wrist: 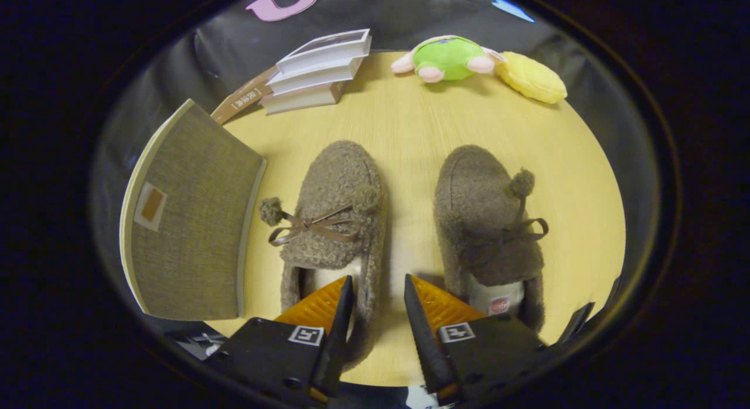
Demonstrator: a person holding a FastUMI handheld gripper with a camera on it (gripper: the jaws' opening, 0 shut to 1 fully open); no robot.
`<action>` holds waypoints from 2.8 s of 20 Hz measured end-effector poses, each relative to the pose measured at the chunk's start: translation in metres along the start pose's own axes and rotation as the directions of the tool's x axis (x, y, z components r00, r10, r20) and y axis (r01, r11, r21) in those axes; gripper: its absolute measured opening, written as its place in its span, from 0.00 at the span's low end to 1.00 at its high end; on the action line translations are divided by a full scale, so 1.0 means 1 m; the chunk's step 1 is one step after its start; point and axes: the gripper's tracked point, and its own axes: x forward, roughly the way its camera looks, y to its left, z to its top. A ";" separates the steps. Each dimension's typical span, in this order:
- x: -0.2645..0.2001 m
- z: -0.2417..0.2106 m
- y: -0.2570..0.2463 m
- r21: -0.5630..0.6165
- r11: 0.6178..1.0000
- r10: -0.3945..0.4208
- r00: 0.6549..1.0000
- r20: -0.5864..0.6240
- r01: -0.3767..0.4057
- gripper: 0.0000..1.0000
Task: Open the storage box then place both shoes into the box .Put the left shoe in first, then the right shoe, with the right side of both shoes facing outward in a uniform manner.
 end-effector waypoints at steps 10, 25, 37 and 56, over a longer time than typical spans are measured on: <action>0.004 -0.004 0.005 0.104 0.993 0.056 0.997 -0.047 -0.050 0.08; -0.051 0.014 0.036 0.429 0.873 0.245 0.969 0.029 -0.233 0.04; -0.182 0.063 0.120 0.460 0.738 0.435 0.870 0.233 -0.493 0.04; -0.076 0.034 0.294 0.466 0.824 0.376 0.926 -0.022 -0.324 0.04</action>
